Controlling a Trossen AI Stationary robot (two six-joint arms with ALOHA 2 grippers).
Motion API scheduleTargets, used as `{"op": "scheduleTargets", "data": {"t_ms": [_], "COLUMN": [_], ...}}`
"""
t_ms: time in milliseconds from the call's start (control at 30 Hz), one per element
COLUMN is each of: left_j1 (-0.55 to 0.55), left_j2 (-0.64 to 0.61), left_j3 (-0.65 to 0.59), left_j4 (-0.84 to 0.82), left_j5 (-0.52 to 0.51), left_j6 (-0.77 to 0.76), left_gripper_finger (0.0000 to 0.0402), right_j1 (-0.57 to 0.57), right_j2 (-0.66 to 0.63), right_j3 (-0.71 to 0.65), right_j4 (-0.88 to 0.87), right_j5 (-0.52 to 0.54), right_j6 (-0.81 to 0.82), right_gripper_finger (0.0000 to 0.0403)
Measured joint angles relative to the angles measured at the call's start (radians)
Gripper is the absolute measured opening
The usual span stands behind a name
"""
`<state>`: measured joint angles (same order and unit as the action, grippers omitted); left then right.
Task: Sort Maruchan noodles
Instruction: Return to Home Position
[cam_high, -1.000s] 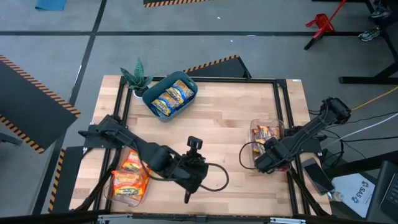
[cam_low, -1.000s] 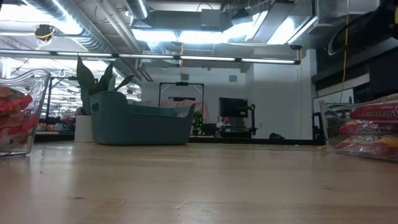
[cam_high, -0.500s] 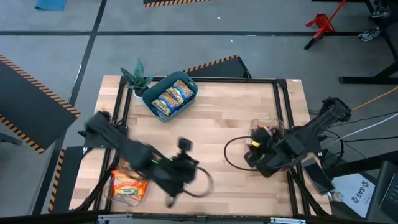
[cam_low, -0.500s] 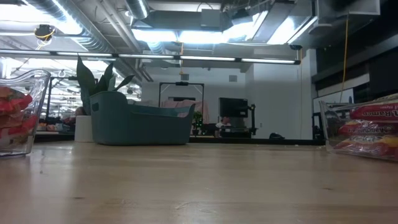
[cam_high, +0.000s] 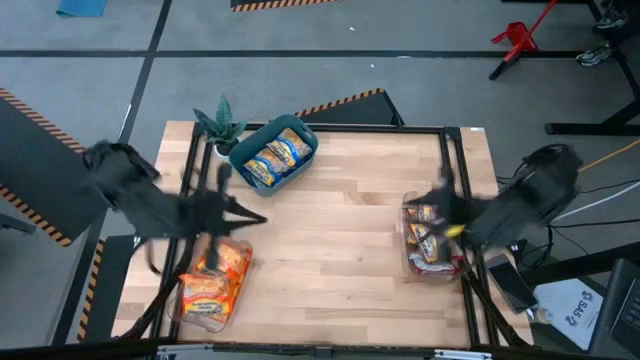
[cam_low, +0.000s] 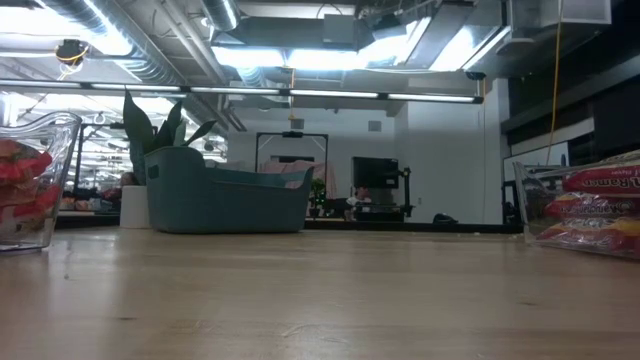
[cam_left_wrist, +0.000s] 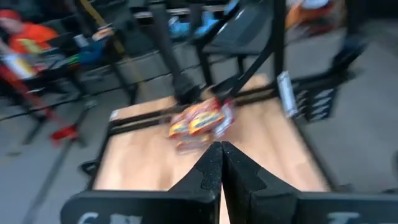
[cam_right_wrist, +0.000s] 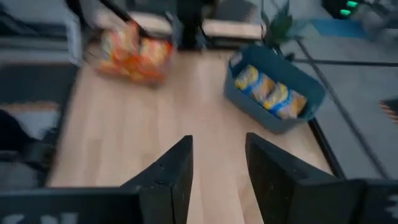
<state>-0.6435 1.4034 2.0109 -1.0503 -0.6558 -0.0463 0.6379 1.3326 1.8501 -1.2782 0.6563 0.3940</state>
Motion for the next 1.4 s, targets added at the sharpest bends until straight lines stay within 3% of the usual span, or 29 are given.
{"op": "scheduleTargets", "data": {"t_ms": [167, 300, 467, 567, 733, 800, 867, 967, 1033, 1133, 1400], "left_j1": [0.079, 0.117, 0.122, 0.122, 0.122, 0.122, 0.122, 0.122, 0.122, 0.121, 0.122], "left_j2": [-0.161, -0.326, -0.6, -0.775, -1.047, -1.162, -1.271, -1.403, -1.396, -1.399, -1.401], "left_j3": [-0.009, -0.141, -0.502, -0.759, -1.169, -1.304, -1.422, -1.571, -1.618, -1.683, -1.908], "left_j4": [-0.013, -0.002, 0.179, 0.285, 0.519, 0.601, 0.639, 0.685, 0.702, 0.768, 1.003], "left_j5": [0.221, 0.246, 0.238, 0.209, 0.188, 0.185, 0.192, 0.257, 0.29, 0.417, 0.435], "left_j6": [0.016, 0.021, -0.026, -0.072, -0.084, -0.084, -0.099, -0.134, -0.152, -0.185, -0.214], "left_gripper_finger": [0.0, 0.0, 0.0, 0.0, 0.0, 0.0, 0.0, 0.0, 0.0, 0.0, 0.0], "right_j1": [-0.059, -0.055, -0.057, -0.056, -0.056, -0.057, -0.057, -0.056, -0.058, -0.055, -0.056], "right_j2": [-0.225, -0.477, -0.862, -1.04, -1.31, -1.327, -1.327, -1.325, -1.329, -1.329, -1.329], "right_j3": [-0.071, -0.345, -0.799, -1.051, -1.351, -1.438, -1.468, -1.517, -1.565, -1.617, -1.841], "right_j4": [0.034, 0.306, 0.677, 0.813, 1.014, 1.087, 1.051, 1.164, 1.183, 1.297, 1.508], "right_j5": [-0.033, -0.044, -0.031, -0.03, -0.013, 0.0, -0.014, -0.186, -0.314, -0.517, -0.419], "right_j6": [-0.035, -0.12, -0.166, -0.175, -0.193, -0.209, -0.218, -0.211, -0.217, -0.216, -0.16], "right_gripper_finger": [0.0134, 0.0134, 0.0134, 0.0134, 0.0134, 0.0134, 0.0134, 0.0134, 0.0134, 0.0134, 0.0134]}}
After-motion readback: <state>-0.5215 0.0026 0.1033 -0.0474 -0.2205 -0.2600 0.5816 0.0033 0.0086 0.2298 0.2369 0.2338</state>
